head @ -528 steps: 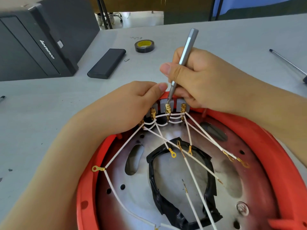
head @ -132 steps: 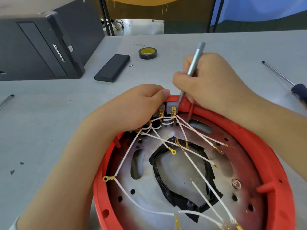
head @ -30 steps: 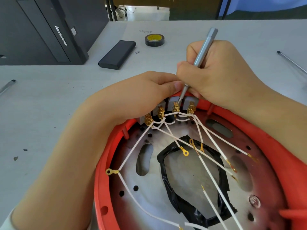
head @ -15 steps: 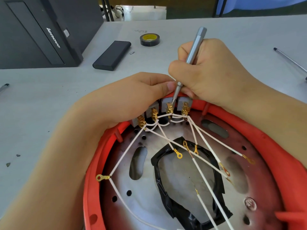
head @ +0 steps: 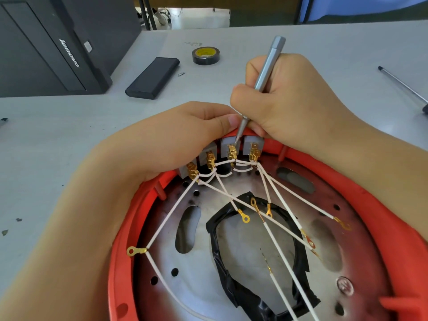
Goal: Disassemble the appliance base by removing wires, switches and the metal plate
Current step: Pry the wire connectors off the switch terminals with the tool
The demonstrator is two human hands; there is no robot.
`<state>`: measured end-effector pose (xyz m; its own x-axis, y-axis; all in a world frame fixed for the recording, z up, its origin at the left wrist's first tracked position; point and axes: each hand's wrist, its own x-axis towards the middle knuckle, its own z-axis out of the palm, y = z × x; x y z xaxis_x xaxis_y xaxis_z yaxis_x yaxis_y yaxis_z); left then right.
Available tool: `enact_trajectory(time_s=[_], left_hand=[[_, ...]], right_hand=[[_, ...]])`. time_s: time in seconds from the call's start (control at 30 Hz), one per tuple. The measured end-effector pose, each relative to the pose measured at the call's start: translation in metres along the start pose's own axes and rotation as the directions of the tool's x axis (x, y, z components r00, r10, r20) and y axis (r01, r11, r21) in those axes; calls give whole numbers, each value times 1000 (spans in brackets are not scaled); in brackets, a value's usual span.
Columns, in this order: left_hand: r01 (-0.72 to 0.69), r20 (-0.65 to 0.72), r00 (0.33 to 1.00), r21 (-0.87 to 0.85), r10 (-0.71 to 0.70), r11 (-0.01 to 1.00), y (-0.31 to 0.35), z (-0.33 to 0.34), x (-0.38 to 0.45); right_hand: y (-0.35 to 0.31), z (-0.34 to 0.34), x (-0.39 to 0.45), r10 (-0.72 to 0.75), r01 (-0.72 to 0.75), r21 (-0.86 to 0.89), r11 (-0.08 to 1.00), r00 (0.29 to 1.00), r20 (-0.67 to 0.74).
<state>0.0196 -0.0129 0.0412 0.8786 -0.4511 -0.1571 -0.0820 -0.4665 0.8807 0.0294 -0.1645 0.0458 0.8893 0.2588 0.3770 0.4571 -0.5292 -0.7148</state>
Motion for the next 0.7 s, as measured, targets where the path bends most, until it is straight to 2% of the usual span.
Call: enact_trajectory(time_s=[0.13,0.3,0.4,0.7], left_hand=[[4,-6,1000,34,-4,999,-1,0,0],[14,1,1000,-8,-14,1000,-1,1,0],[1,-2,1000,19,-1,1000,-2,0,2],[29,-1,1000,-8,-29,1000,-3,0,2]], right_hand=[[1,-1,2,39,-40,31,999,999,36],[4,0,8,126,-129,48,990,989,75],[5,2,10,149,-150,27,988,988,51],[4,1,1,49,-47,50,998,998,-46]])
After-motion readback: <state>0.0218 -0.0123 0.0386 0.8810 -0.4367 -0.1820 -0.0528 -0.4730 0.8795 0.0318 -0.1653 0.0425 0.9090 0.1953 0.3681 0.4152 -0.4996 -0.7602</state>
